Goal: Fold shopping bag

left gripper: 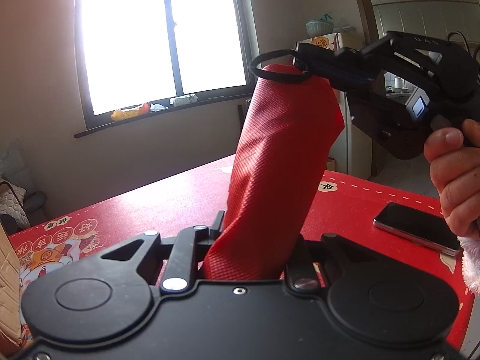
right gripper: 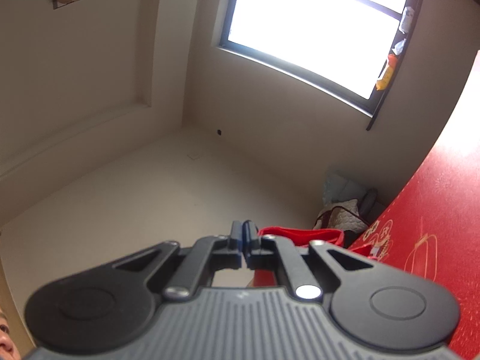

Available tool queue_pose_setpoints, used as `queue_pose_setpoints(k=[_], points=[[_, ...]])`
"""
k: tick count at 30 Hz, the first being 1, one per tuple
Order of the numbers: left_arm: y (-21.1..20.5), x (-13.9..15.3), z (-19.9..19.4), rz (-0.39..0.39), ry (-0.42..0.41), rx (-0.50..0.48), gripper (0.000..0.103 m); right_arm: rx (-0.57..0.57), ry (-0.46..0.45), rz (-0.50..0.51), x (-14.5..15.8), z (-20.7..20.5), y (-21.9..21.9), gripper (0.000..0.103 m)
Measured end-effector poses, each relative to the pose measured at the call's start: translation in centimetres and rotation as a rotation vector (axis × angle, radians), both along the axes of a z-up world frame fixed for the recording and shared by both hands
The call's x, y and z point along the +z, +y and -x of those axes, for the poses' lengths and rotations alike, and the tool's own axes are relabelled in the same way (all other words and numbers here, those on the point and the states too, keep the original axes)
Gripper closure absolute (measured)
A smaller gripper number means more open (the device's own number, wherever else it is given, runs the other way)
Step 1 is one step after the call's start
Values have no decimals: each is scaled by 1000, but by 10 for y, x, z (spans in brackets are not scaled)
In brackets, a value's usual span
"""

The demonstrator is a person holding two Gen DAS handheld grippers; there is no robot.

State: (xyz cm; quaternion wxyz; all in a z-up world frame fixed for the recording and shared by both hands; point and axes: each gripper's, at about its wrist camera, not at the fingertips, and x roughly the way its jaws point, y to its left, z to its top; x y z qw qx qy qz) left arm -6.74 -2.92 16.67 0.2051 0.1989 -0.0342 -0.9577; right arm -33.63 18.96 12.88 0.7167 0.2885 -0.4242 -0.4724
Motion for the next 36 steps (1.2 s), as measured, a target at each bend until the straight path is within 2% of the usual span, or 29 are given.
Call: queue_pose_setpoints(k=[16, 22, 30, 36], points=[[-4, 1, -3, -32, 10, -2, 84, -64, 2, -29, -4, -4, 20, 100], [-14, 2, -11, -91, 40, -47, 84, -60, 17, -22, 3, -7, 18, 100], [-21, 6, -23, -123, 72, -101, 84, -49, 40, 26, 12, -18, 17, 100], [-26, 6, -26, -151, 87, -118, 84, -52, 63, 24, 15, -18, 17, 100]])
